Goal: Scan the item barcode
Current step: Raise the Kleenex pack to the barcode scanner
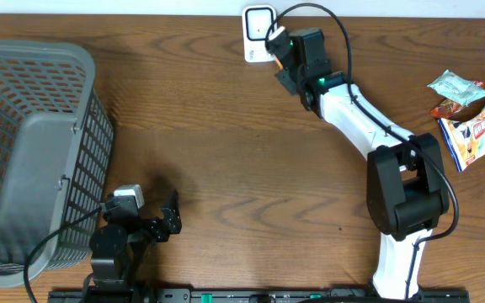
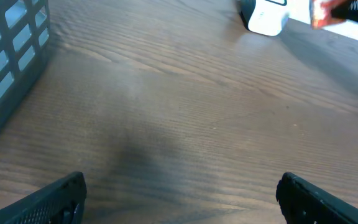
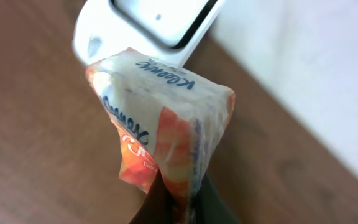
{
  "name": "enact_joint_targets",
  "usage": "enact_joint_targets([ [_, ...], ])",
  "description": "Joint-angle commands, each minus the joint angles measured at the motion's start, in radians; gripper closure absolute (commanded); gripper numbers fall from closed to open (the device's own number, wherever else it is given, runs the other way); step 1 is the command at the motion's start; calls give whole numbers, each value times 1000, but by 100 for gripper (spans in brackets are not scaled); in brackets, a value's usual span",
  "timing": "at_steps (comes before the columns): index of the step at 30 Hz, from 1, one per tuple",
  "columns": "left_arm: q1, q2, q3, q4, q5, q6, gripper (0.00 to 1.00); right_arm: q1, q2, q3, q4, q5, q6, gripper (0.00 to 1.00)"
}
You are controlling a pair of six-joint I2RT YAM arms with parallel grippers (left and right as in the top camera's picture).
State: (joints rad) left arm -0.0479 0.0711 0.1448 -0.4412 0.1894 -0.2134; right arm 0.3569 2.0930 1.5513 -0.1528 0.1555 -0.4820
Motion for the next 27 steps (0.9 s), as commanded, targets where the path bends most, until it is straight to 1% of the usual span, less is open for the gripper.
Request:
enact_joint_targets([
  [1,-3,-2,-14,-15,9,-10,2,0,-26,33,80,53,-106,99],
  [4,-3,-2,-14,-15,9,-10,2,-1,-16,62,159,56,-146,99],
  [7,-3,-2,-14,-15,9,-10,2,-1,21,124,174,56,-168,99],
  [10,-3,-2,-14,-15,9,-10,2,2,96,231,169,89,-178,99],
  [15,-3,-2,-14,-15,9,-10,2,26,228,425,83,107,-204,99],
  [19,-3,-2,-14,-15,9,-10,2,49,347,557,36,223,-288,99],
  [22,-3,-2,-14,-15,9,-10,2,71,406,588,34,285,-328,99],
  [27,-3,-2,-14,-15,9,-10,2,104,413,588,11,259,-326,99],
])
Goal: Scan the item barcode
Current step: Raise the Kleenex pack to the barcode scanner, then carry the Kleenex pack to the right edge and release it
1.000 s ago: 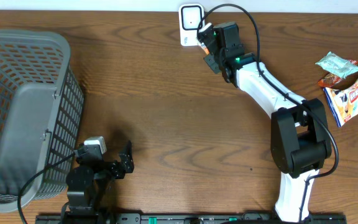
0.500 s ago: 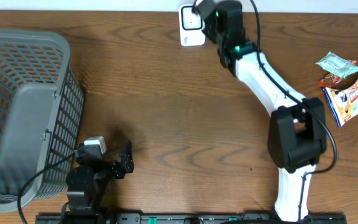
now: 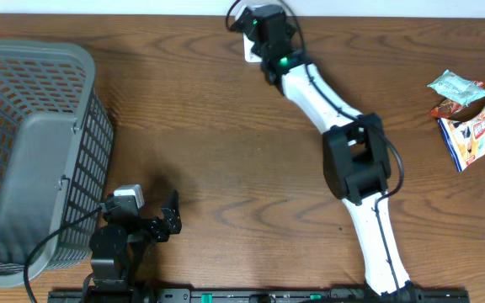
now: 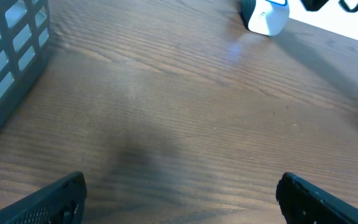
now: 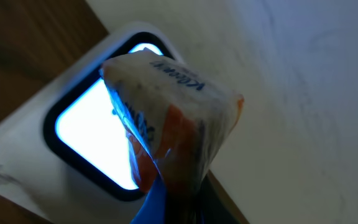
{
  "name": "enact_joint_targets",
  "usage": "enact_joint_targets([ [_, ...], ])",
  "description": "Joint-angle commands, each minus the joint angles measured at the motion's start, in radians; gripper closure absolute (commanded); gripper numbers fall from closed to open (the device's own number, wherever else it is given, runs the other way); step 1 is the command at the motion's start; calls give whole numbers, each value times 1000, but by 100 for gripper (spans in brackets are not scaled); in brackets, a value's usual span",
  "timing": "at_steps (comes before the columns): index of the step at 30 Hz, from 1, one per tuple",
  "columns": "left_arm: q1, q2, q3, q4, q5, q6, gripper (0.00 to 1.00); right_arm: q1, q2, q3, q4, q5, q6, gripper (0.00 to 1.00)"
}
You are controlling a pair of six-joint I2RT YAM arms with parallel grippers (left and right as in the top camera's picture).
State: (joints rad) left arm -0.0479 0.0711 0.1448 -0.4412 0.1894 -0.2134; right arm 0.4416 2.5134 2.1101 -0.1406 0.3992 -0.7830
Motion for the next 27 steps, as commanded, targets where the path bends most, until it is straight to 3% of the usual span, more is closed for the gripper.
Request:
enact_joint_targets([
  [1,-3,-2,-14,-15,9,-10,2,25,-7,29,3,34,-27,99],
  [6,-3,-2,-14,-15,9,-10,2,33,-14,30,-8,159,-44,99],
  [12,-3,-2,-14,-15,9,-10,2,12,-86,30,-86,295,74,99],
  [19,-3,-2,-14,-15,9,-10,2,-124,-214,30,-393,328,293,99],
  [27,-3,-2,-14,-15,9,-10,2,-379,-195,10,-681,246,516,99],
])
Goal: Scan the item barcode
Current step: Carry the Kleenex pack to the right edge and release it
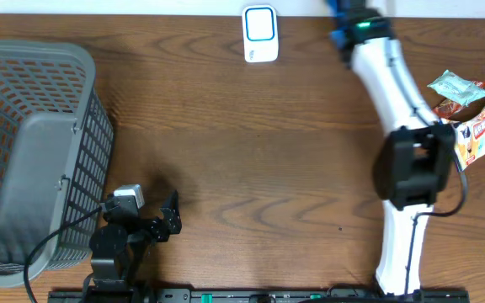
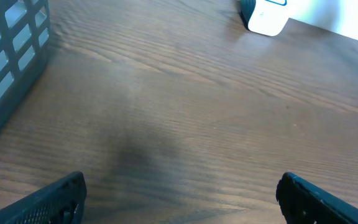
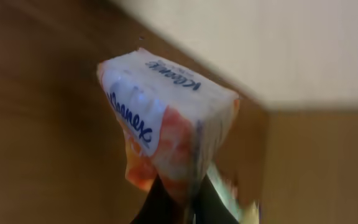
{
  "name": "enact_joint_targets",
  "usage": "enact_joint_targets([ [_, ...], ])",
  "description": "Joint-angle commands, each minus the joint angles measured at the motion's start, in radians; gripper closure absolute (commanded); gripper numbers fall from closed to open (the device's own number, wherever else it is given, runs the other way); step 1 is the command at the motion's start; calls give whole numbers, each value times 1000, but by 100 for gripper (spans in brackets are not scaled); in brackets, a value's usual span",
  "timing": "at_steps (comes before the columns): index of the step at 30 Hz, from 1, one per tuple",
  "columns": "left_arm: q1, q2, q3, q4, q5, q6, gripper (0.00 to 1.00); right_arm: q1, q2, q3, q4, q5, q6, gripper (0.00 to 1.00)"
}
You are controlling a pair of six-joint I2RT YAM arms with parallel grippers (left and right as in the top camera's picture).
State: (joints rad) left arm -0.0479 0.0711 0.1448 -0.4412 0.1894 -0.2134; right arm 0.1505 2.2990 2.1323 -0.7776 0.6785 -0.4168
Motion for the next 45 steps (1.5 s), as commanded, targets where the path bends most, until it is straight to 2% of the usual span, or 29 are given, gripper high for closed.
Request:
enact_joint_targets([
  [1,-3,-2,-14,-15,9,-10,2,-119,24,-14,-56,-33,174,99],
  [11,-3,-2,-14,-15,9,-10,2,-384,39,-21,-202,-51,423,98],
  [18,-3,-2,-14,-15,9,-10,2,-516,43,-28,-256,-299,510,89],
  [31,-3,-2,-14,-15,9,-10,2,-535,43,-28,-286,-348,514,88],
  [35,-3,-2,-14,-15,9,-10,2,-538,43,-29,-289,-347,513,84],
  [38,-3,-2,-14,-15,9,-10,2,-538,43,-36,-289,-328,513,79],
  [40,-3,-2,-14,-15,9,-10,2,-538,43,-50,-285,-310,513,72],
  [44,-3,-2,-14,-15,9,-10,2,-539,42,-55,-290,-314,513,48],
  [45,-3,-2,-14,-15,9,-10,2,-538,36,-55,-294,-314,513,36],
])
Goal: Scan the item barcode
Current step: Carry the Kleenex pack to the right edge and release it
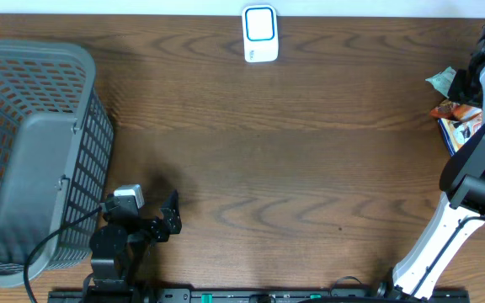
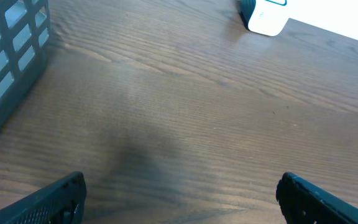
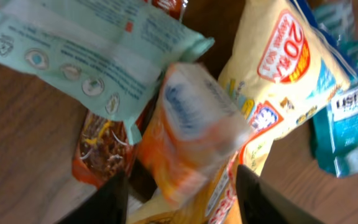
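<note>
An orange and white Kleenex tissue pack shows blurred between the wide-apart fingers of my right gripper, which is open; nothing grips the pack. It lies over a pile of snack packs at the table's far right. The white barcode scanner with its blue-lit window stands at the back edge, far left of this gripper. It also shows in the left wrist view as the scanner. My left gripper rests open and empty near the front left.
The pile holds a mint-green packet, a yellow chip bag, a brown-orange snack and a teal Listerine bottle. A grey mesh basket fills the left side of the wooden table.
My right arm has swung from the back edge right of the scanner to the snack pile at the far right. Its gripper has opened and let go of the tissue pack. The left arm stayed put.
My right gripper held the tissue pack just beside the scanner. Then it held the pack right at the scanner's lit window. Then it carried the pack off to the right along the back edge. Now it stands open over the snack pile with the pack loose.
</note>
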{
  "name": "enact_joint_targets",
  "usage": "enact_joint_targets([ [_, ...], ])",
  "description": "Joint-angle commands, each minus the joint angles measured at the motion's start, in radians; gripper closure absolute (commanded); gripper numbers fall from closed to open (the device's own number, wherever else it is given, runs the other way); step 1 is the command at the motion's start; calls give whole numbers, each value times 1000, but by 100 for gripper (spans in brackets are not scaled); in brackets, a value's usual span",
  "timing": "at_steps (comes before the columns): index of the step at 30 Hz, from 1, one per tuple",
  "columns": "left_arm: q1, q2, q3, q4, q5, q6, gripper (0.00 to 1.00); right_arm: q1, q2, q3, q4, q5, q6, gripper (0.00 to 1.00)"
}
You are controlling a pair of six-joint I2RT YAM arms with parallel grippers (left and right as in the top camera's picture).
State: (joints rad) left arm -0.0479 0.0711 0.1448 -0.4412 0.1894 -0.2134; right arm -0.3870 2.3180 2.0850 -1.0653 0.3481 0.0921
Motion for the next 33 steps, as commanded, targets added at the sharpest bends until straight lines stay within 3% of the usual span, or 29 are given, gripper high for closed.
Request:
enact_joint_targets([
  [1,-3,-2,-14,-15,9,-10,2,2,12,-7,-13,16,5,27],
  [3,-3,-2,-14,-15,9,-10,2,8,-6,-5,-23,16,4,1],
  [11,-3,-2,-14,-15,9,-10,2,48,-206,1,16,-51,4,1],
  [23,-3,-2,-14,-15,9,-10,2,195,-610,1,142,-652,76,1],
  [33,-3,-2,-14,-15,9,-10,2,463,-651,0,121,-590,100,1],
])
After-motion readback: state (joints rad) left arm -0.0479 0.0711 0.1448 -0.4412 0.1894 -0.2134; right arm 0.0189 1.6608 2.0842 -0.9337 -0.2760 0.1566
